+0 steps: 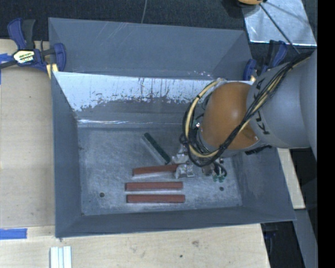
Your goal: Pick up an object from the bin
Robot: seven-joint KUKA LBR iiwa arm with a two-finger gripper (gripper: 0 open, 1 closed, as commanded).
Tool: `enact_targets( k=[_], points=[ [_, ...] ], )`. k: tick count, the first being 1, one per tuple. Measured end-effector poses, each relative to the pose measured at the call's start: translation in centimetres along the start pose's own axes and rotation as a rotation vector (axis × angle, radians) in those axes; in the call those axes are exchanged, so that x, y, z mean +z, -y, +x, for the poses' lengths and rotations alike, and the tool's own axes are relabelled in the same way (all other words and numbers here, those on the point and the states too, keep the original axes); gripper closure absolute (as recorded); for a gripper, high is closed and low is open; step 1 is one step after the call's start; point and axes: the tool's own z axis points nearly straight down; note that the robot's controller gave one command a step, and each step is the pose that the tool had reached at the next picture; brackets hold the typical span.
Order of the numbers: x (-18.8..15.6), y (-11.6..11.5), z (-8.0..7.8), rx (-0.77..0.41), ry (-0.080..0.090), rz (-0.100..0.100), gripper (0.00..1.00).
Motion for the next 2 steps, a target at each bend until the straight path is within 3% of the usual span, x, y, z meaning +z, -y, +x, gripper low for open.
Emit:
enact_targets(
  k=[1, 2],
  points=[
    [-4.1, -0.3, 0.8, -0.020, -0.035, -0.003, 1.00],
    [-16.8, -0.3, -1.3, 0.046, -0.029, -0.002, 1.00]
  ],
)
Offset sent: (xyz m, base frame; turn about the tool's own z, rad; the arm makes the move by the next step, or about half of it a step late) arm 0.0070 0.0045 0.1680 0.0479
